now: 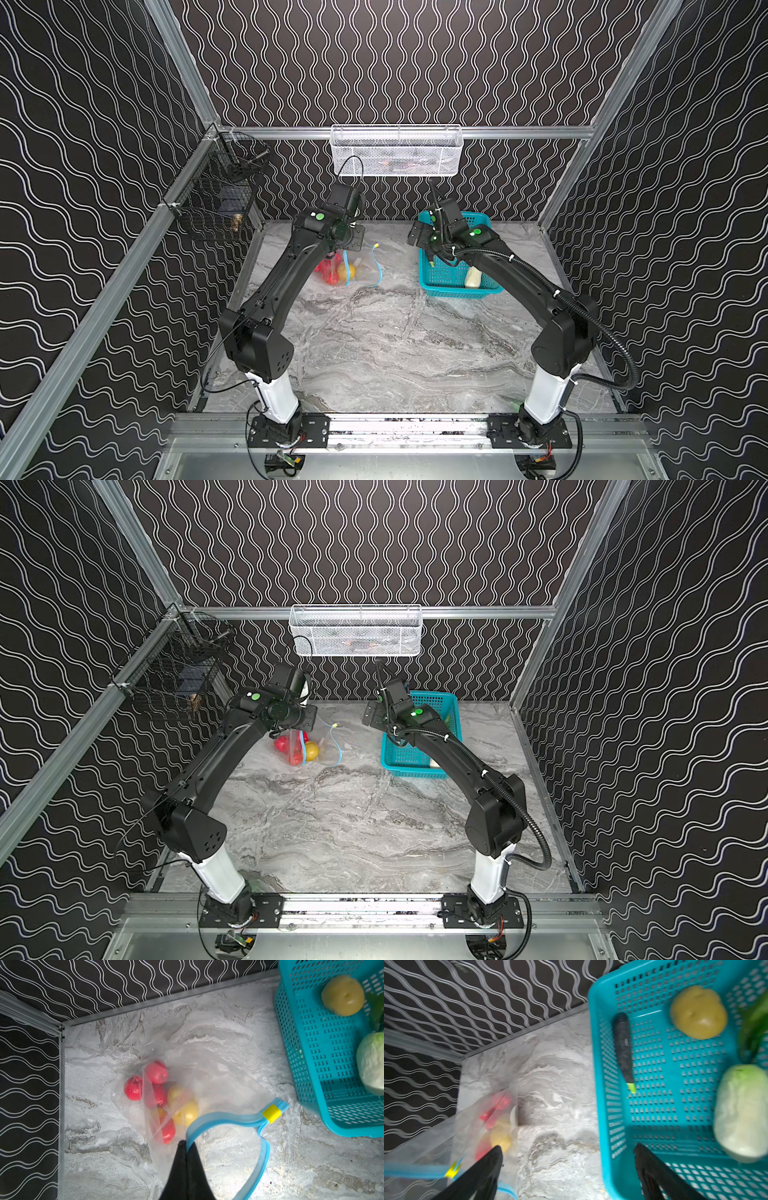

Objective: Place the food in the zip-top bag and seal the zipper
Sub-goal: 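Withdraw the right gripper from the bag back over the basket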

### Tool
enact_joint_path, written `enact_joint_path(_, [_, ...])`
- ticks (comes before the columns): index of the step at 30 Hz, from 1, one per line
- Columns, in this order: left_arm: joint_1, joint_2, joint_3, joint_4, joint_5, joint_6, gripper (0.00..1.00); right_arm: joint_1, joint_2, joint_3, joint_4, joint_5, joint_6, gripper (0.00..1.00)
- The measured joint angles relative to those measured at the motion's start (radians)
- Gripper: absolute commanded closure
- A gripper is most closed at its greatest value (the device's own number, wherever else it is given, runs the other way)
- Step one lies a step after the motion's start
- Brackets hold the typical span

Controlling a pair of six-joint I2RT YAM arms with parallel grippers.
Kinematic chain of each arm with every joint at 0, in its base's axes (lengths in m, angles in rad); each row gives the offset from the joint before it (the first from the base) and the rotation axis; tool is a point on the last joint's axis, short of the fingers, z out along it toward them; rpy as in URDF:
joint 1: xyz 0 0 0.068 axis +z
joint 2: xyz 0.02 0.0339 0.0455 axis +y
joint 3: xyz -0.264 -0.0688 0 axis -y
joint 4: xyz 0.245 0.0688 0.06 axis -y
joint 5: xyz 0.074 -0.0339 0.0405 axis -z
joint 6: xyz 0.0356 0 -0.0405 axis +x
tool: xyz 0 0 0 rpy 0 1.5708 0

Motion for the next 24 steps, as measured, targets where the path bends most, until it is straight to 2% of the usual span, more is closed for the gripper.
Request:
enact_joint_path(14, [0.000,0.008,0.002,0.013,-0.003,0.008,1.00,-0.108,-0.037,-0.049,-0.100,-0.002,0.002,0.01])
enact_joint_path(24, [0.000,0.008,-0.010,0.018,-0.004,0.023,1.00,-0.205,0.092,0.078,-0.234,-0.008,-0.066,0.01])
